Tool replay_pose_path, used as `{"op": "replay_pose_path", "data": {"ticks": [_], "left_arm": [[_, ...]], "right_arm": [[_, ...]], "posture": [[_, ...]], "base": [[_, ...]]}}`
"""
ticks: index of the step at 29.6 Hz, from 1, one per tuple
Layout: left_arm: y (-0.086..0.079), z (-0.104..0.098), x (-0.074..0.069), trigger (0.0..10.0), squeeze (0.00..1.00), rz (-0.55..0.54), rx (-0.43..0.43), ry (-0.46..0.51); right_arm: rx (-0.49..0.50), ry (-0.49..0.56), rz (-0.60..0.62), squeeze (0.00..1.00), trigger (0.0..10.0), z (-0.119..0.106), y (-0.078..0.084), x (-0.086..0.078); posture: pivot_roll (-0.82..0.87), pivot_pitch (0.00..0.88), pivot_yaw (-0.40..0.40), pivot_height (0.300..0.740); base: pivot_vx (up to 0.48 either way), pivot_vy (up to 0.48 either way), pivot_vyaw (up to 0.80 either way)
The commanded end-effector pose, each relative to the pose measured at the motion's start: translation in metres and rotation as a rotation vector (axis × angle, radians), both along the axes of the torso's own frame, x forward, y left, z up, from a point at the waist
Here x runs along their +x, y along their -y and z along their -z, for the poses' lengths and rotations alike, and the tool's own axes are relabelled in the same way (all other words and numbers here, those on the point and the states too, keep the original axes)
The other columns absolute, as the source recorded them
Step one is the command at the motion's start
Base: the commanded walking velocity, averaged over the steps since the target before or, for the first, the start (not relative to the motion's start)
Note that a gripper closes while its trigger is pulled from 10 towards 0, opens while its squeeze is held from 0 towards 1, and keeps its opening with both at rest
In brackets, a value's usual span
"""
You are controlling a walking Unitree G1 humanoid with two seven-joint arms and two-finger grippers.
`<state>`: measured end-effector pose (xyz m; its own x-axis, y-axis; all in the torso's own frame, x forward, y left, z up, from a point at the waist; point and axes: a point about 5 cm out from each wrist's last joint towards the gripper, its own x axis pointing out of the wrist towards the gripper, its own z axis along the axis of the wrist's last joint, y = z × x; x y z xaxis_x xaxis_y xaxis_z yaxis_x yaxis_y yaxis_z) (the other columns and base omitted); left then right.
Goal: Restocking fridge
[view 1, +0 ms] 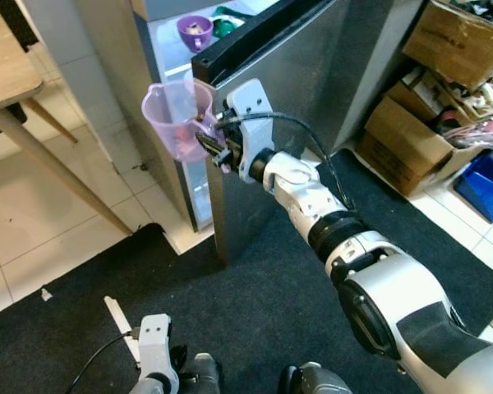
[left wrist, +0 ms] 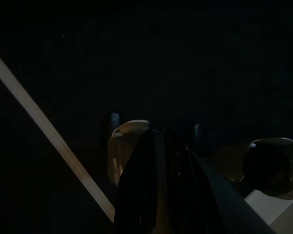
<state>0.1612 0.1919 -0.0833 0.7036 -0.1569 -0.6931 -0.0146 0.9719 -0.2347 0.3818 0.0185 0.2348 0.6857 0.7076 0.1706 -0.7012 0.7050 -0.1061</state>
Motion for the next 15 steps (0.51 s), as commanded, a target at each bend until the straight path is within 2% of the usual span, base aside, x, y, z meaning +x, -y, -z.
{"op": "replay_pose_path", "data": {"ticks": [1,5,10,11,12,14,15], "left_arm": [[0.011,0.014,-0.028,10.0,0.0,0.029,-0.031,-0.123],[0.015,0.013,-0.023,10.0,0.0,0.039,-0.035,-0.12],[0.016,0.013,-0.022,10.0,0.0,0.042,-0.036,-0.12],[0.016,0.013,-0.021,10.0,0.0,0.043,-0.037,-0.119],[0.017,0.013,-0.021,10.0,0.0,0.046,-0.038,-0.119],[0.017,0.013,-0.02,10.0,0.0,0.047,-0.039,-0.119],[0.018,0.013,-0.02,10.0,0.0,0.049,-0.04,-0.119]], "right_arm": [[0.077,0.0,0.063,0.0,10.0,-0.006,-0.001,0.001],[0.09,0.02,0.141,0.0,10.0,-0.008,0.019,0.009],[0.095,0.03,0.197,0.0,10.0,-0.012,0.031,0.014],[0.1,0.033,0.221,0.0,10.0,-0.013,0.036,0.016],[0.111,0.04,0.269,0.0,10.0,-0.015,0.047,0.02],[0.114,0.043,0.286,0.0,10.0,-0.016,0.052,0.021],[0.123,0.045,0.318,0.0,10.0,-0.016,0.06,0.023]], "posture": [[0.14,0.208,-0.075,0.74],[0.12,0.2,-0.071,0.74],[0.11,0.195,-0.069,0.74],[0.11,0.191,-0.067,0.74],[0.1,0.189,-0.065,0.74],[0.1,0.189,-0.065,0.74],[0.1,0.188,-0.063,0.74]], "base": [[0.0,0.0,0.0],[0.0,0.0,0.0],[0.0,0.0,0.0],[0.0,0.0,0.0],[0.0,0.0,0.0],[0.0,0.0,0.0],[0.0,0.0,0.0]]}}
